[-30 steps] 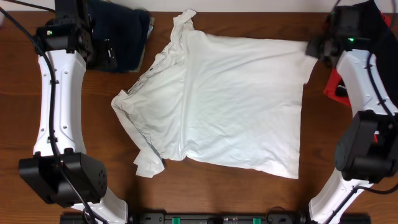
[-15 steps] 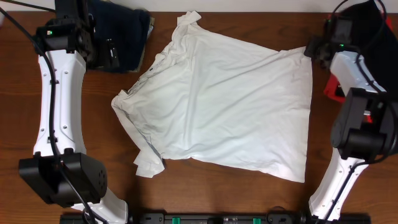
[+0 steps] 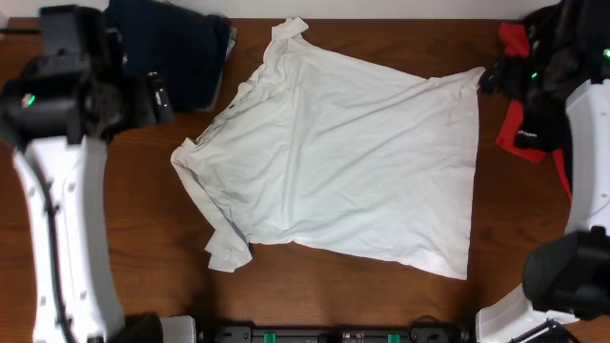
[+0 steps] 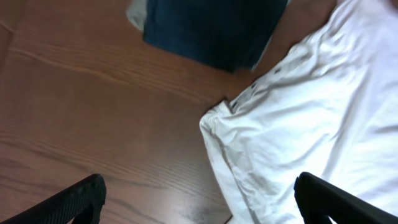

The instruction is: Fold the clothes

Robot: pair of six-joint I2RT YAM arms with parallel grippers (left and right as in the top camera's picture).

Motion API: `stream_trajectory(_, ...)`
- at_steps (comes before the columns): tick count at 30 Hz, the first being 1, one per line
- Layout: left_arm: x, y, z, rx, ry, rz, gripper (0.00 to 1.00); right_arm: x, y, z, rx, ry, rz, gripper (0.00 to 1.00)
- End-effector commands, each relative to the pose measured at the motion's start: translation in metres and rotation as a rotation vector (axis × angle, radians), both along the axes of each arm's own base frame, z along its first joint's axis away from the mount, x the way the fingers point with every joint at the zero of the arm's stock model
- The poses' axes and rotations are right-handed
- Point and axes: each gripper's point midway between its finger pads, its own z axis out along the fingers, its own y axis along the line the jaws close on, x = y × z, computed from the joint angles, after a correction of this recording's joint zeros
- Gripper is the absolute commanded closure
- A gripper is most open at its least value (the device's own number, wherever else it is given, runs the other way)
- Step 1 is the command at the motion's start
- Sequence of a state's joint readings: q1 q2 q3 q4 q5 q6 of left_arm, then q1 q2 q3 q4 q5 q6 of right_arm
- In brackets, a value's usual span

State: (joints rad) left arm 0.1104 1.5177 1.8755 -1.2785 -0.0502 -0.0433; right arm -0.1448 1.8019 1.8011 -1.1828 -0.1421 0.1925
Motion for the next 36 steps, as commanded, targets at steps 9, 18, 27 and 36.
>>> stream_trajectory(9,0.005,-0.001,-0.018,-0.030,0.046,0.017,0.02,-0.094,0.066,-0.164,0.050,0.396,0.085,0.05)
stream_trajectory(18,0.010,-0.001,-0.028,-0.045,0.071,0.033,0.02,-0.124,0.056,-0.210,-0.140,0.420,0.016,0.05)
stream_trajectory(27,0.015,-0.001,-0.039,-0.049,0.106,0.032,0.02,-0.139,0.021,-0.237,-0.136,0.413,-0.118,0.03)
stream_trajectory(36,0.022,-0.012,-0.069,-0.110,0.209,-0.002,0.02,-0.116,-0.043,-0.231,-0.088,0.310,-0.273,0.06)
